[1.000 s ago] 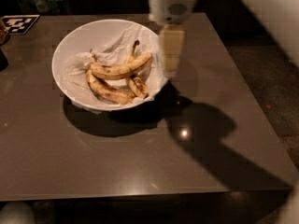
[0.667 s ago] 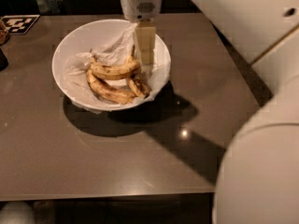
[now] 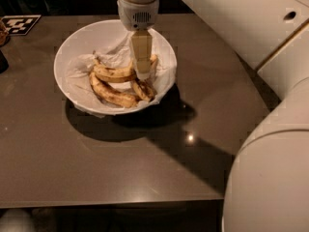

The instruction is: Pick banana from white bowl

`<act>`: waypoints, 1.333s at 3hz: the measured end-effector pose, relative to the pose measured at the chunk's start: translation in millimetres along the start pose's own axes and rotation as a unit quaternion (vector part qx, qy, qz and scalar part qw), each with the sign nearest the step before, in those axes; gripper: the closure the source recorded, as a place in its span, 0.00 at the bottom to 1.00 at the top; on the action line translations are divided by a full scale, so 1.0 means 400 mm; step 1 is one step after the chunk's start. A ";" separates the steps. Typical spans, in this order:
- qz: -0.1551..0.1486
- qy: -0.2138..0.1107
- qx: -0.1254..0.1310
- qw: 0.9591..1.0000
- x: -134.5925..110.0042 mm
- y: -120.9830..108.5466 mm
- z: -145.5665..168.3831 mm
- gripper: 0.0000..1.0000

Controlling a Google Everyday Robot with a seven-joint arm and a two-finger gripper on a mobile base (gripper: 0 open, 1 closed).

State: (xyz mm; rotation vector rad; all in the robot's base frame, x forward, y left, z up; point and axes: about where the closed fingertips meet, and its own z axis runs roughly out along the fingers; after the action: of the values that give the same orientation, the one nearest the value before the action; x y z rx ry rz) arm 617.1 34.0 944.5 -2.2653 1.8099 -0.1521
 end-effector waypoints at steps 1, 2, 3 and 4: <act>0.037 -0.011 -0.020 0.999 0.017 0.043 0.044 0.00; 0.059 -0.012 -0.029 0.998 0.029 0.057 0.059 0.00; 0.067 -0.010 -0.033 0.997 0.038 0.050 0.063 0.04; 0.064 -0.004 -0.031 0.997 0.037 0.031 0.056 0.15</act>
Offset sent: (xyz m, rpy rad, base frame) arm -0.0242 -0.0266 -0.0377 0.0294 0.1318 -0.1643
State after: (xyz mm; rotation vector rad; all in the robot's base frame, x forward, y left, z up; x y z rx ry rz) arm 613.9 19.7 918.8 -2.1786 1.9757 -0.0651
